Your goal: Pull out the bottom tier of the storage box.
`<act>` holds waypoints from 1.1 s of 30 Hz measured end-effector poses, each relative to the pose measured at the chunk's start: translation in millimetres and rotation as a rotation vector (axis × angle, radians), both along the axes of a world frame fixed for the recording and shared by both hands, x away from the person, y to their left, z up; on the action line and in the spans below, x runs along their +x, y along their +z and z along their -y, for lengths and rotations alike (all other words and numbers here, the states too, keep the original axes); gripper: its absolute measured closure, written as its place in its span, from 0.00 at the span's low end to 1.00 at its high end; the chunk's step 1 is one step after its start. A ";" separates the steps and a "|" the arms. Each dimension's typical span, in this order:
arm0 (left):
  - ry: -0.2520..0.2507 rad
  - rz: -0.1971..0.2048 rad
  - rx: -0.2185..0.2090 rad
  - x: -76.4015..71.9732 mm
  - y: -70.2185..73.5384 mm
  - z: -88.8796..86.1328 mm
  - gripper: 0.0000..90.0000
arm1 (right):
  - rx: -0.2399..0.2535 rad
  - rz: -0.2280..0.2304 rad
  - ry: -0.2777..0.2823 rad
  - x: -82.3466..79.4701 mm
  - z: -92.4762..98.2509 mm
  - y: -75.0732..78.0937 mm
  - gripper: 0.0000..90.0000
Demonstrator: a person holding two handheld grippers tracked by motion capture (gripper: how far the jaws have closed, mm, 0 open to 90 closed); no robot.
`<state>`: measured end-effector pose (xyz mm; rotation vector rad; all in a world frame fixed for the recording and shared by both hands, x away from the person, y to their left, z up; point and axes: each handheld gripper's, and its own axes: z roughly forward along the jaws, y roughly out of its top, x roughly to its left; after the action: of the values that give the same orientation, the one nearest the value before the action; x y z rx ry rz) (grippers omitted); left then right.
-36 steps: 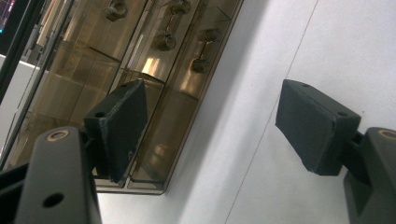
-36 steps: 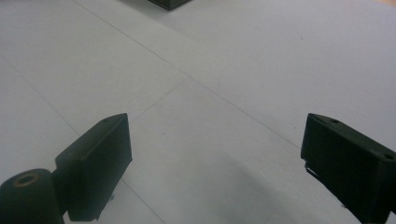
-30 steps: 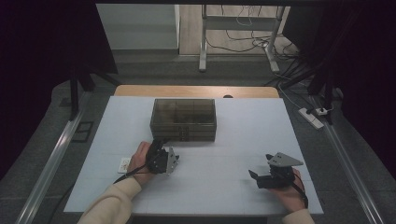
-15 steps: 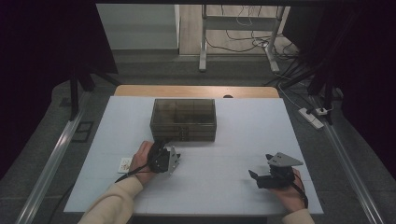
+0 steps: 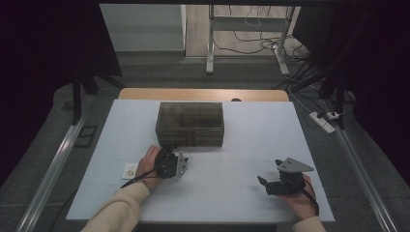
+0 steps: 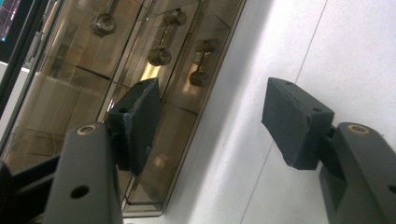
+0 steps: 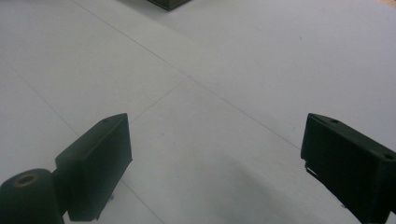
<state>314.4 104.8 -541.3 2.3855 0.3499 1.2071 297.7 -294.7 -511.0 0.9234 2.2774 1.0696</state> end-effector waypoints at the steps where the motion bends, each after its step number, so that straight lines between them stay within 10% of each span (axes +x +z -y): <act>1: 0.000 0.001 0.001 0.2 0.0 0.2 0.41 | 0.000 0.000 0.000 0.0 0.0 0.0 0.09; 33: 0.003 0.011 0.027 8.2 -3.6 12.0 0.48 | 0.000 0.002 -0.001 0.1 0.4 0.2 0.09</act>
<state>322.5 92.7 -545.0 2.4012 0.3358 1.2331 297.8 -295.1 -510.9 0.9225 2.2752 1.0694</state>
